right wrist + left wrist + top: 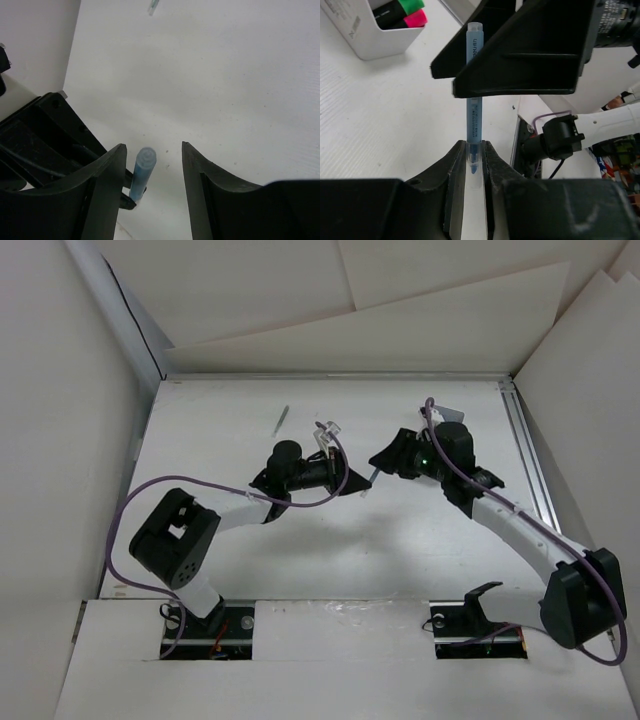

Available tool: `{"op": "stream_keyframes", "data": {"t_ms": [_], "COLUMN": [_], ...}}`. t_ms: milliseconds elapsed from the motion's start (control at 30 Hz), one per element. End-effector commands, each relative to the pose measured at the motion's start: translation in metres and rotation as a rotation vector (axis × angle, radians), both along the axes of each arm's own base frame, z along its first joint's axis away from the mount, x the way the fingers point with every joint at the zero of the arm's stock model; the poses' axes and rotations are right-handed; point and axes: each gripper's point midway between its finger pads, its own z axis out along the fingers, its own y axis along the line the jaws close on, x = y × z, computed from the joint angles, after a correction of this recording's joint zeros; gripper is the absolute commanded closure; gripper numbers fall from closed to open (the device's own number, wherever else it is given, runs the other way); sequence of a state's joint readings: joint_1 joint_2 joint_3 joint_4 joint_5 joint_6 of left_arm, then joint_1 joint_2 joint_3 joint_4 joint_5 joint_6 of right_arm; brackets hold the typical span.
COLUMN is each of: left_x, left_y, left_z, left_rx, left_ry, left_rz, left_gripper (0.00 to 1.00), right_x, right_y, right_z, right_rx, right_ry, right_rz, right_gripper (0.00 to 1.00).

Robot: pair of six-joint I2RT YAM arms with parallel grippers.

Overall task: Sort the stationery into containers
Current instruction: Place the pen in the storage box.

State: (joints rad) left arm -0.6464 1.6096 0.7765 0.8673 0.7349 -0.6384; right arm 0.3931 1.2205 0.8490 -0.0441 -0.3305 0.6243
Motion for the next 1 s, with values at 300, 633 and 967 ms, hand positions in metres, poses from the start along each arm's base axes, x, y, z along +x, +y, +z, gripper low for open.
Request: {"op": "stream_keyframes", "data": {"t_ms": [300,633,967], "left_x": [-0.009,0.012,0.041], "left_y": [-0.005,0.015,0.039], "left_z": [0.011,0.026,0.009], "left_rx": [-0.072,0.000,0.132], "left_ry": [-0.039,-0.123,-0.121], "left_rz": [-0.064,0.136,0.369], "left_gripper": [0.84,0.32,0.00], "right_x": [0.024,0.070,0.131], "right_y": [0.013,-0.048,-0.193], "right_z": [0.033,0.055,0.049], "right_rx": [0.053,-0.001,-0.245], "right_ry": [-0.132,-0.209,-0.238], "right_rz": [0.002,-0.346,-1.097], "right_gripper": [0.86,0.92,0.92]}}
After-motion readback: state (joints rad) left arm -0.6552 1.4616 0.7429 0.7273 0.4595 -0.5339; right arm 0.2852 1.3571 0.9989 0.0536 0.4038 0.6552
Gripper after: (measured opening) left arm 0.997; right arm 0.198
